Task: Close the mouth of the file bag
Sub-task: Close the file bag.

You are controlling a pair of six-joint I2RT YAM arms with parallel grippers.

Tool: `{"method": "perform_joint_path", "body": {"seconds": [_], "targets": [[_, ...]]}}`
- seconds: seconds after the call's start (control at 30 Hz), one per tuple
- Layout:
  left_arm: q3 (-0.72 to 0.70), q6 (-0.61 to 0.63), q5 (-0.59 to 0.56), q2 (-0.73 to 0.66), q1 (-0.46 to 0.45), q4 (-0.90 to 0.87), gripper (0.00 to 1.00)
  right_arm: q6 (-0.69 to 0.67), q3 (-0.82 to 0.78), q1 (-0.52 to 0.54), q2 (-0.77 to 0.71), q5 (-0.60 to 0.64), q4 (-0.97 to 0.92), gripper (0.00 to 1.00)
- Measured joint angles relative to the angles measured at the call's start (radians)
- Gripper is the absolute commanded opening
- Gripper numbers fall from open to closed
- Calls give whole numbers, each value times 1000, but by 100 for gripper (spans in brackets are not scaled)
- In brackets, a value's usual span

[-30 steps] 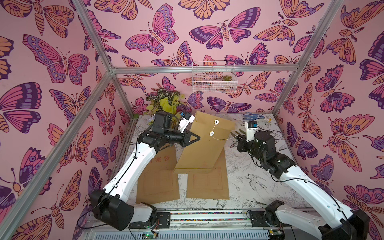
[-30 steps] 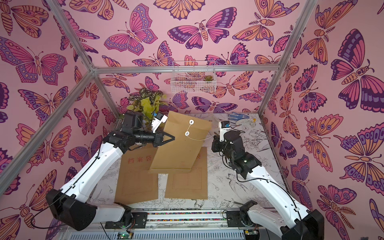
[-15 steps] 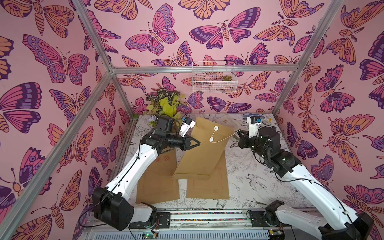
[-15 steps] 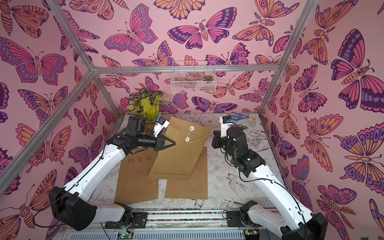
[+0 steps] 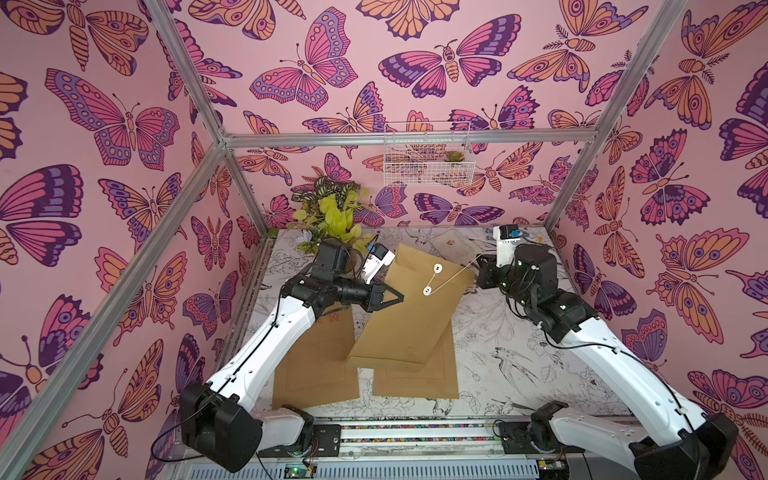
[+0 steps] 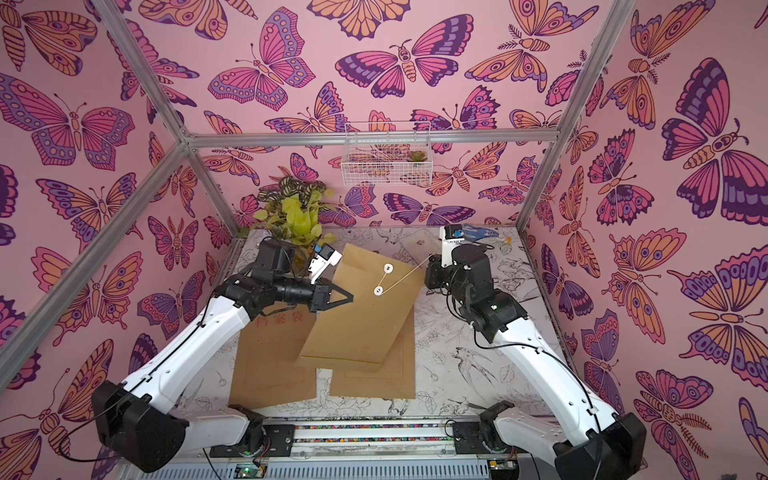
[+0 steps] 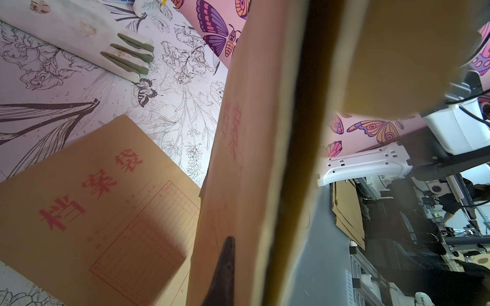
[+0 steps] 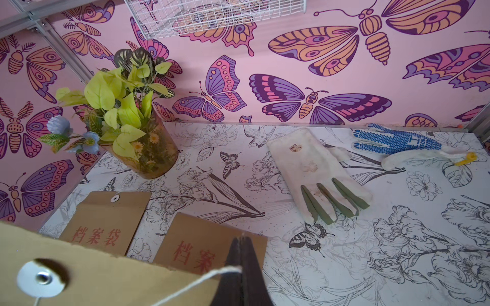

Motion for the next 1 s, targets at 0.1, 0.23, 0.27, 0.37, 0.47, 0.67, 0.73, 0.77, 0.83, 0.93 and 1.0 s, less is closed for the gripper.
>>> {"method": "perform_joint_path", "body": {"seconds": [0.1, 0.23, 0.27, 0.37, 0.47, 0.67, 0.73, 0.77, 0.83, 0.93, 1.0], "targets": [[0, 0, 0, -1, 0, 0, 0, 0, 0, -13, 3, -5, 0, 0], [0, -9, 2, -1, 0, 5, 0, 0, 0, -19, 4, -10, 1, 0], [0, -15, 3, -1, 0, 10, 0, 1, 0, -20, 6, -11, 2, 0], [0, -27, 6, -1, 0, 27, 0, 1, 0, -32, 16, -19, 8, 0], [0, -46, 13, -1, 0, 50, 0, 8, -3, -53, 26, -32, 23, 0], [-4, -80, 43, -1, 0, 85, 0, 15, -17, -86, 41, -51, 44, 0], [-11, -98, 48, -1, 0, 98, 0, 15, -17, -86, 48, -54, 47, 0], [-14, -110, 50, -1, 0, 105, 0, 15, -17, -86, 50, -55, 47, 0], [-18, -133, 56, -1, 0, 122, 0, 15, -17, -86, 54, -57, 48, 0], [-18, -157, 69, -1, -3, 150, 0, 15, -17, -89, 61, -58, 56, 0], [-19, -163, 79, -1, -4, 159, 0, 15, -17, -92, 66, -59, 57, 0]]}}
